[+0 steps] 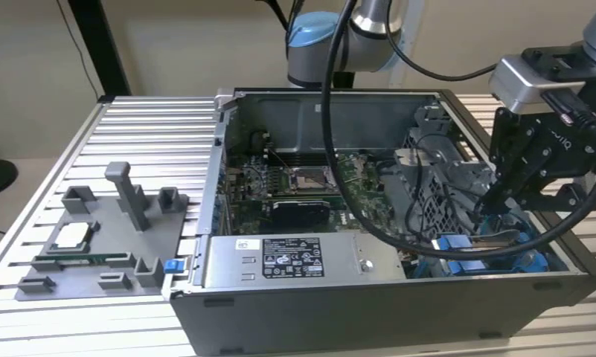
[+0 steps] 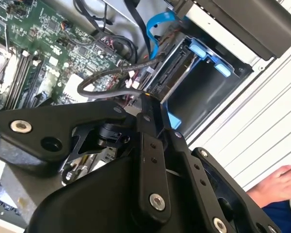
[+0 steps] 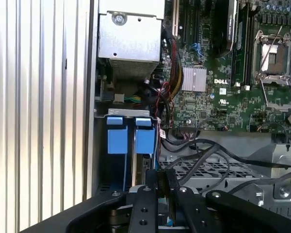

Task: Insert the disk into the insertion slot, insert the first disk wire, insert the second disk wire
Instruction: 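Insert the first disk wire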

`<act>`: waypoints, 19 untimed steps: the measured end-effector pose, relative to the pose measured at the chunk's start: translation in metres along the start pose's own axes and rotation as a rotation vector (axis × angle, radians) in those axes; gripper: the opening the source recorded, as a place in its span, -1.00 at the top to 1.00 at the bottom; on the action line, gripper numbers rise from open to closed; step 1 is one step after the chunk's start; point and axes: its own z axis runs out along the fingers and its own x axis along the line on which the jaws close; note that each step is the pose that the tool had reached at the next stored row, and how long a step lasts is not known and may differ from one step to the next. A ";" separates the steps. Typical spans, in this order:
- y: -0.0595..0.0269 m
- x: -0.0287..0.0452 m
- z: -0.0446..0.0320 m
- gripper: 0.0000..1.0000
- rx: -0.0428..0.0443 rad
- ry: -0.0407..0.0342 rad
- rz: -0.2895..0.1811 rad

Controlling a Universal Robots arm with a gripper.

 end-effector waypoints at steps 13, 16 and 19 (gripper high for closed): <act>-0.0086 0.0043 0.0125 1.00 -0.0003 0.0436 0.007; -0.0140 0.0050 0.0177 1.00 0.0005 0.0434 0.016; -0.0181 0.0056 0.0227 1.00 0.0018 0.0433 0.031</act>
